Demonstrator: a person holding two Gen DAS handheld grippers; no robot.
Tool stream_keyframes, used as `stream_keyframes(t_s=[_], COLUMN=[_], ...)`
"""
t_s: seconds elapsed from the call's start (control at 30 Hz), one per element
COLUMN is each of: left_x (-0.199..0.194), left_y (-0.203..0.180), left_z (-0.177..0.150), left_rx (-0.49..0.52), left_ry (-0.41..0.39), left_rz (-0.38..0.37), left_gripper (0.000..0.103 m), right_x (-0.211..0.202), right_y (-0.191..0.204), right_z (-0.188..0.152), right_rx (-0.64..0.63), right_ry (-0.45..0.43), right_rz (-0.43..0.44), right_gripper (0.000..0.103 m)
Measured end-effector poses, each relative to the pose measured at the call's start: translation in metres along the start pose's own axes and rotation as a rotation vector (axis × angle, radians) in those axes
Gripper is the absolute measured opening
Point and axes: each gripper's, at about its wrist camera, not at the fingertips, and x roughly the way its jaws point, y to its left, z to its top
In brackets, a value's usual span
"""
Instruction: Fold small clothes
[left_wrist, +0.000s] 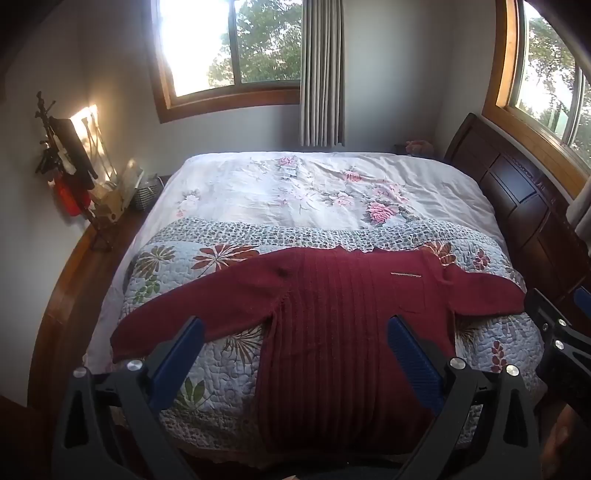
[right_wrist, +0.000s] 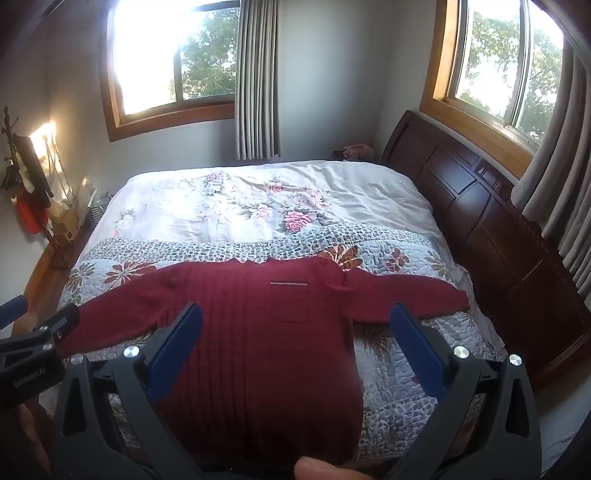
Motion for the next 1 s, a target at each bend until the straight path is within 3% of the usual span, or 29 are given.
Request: stream_keyframes(t_s=[1.0], left_x=[0.0], left_y=[0.005], left_z=[0.004], left_rx=[-0.014], left_ry=[-0.024], left_rz=[0.012], left_gripper=[0.099], right_x=[0.005], right_y=[0.005], right_z=[0.0], right_rx=[-0.014], right_ry=[0.007], right_rz=[-0.002], right_gripper=[0.1])
